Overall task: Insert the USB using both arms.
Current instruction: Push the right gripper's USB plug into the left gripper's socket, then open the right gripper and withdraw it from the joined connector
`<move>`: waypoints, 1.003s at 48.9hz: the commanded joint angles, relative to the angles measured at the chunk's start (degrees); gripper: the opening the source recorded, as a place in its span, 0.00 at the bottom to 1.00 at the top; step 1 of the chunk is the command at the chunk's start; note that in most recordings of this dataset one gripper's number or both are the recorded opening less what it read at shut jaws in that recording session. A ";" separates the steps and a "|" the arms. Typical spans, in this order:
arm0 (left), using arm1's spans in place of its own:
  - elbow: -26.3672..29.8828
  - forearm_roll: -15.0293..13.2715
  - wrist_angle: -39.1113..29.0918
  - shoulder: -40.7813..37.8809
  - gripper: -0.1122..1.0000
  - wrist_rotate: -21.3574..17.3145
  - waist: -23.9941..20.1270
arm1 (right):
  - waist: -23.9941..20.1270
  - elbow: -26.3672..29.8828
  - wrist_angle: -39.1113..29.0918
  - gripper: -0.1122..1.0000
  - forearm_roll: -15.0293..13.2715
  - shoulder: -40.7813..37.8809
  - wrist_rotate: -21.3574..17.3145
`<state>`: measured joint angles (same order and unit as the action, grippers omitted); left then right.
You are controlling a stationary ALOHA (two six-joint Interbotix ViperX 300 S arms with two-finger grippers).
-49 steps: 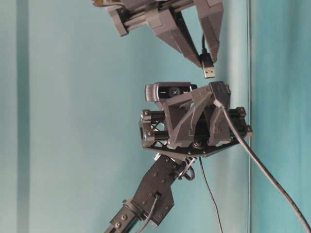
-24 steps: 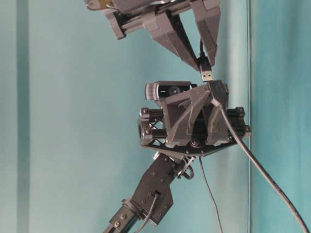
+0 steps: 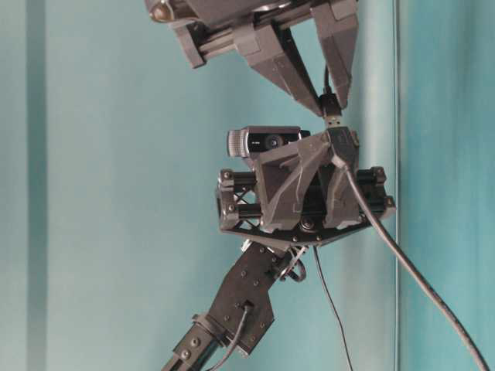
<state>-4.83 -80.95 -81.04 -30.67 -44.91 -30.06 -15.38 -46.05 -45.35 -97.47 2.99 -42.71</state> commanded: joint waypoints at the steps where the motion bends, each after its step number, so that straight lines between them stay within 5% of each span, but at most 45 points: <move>1: 1.05 -0.35 -0.53 1.14 0.29 0.79 0.18 | -0.35 1.32 0.18 0.28 -0.62 0.44 0.18; 49: 5.98 -0.35 -1.58 -1.23 0.29 1.67 0.44 | -0.70 5.10 3.87 0.28 -0.62 -1.85 2.46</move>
<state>-1.32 -80.60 -82.71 -33.13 -44.30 -29.27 -15.47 -43.42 -42.63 -97.47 0.88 -40.34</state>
